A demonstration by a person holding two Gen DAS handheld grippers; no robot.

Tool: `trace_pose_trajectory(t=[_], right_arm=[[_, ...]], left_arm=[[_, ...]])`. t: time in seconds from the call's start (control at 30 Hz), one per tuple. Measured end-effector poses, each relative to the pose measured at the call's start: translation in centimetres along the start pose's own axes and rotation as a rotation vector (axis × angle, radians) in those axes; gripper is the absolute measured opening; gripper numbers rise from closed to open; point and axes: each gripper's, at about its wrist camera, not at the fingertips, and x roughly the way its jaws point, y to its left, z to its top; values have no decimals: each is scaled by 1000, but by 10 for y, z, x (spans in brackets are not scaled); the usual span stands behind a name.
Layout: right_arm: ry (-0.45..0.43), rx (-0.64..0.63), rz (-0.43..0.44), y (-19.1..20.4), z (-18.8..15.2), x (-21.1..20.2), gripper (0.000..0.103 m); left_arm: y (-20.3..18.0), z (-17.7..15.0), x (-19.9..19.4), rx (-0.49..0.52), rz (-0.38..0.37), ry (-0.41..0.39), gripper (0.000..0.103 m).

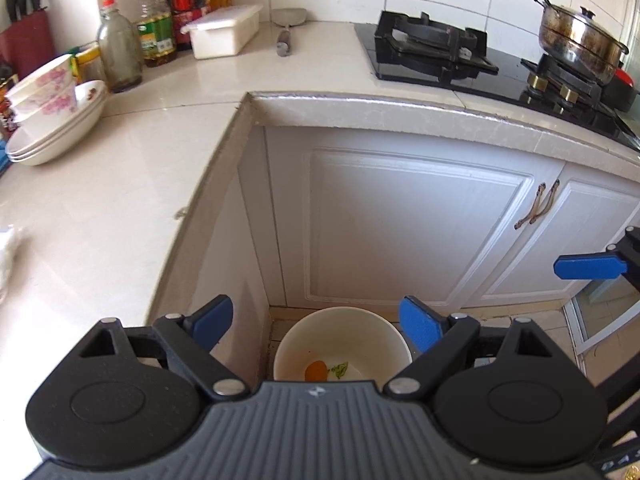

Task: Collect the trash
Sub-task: 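Move both tools back toward the counter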

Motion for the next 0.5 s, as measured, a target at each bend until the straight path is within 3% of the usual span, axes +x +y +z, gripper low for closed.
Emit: trace_pose_trajectory(t=[0.5], right_arm=[[-72, -137, 119, 68, 45, 4, 103]], left_arm=[[82, -35, -88, -178, 204, -59, 92]])
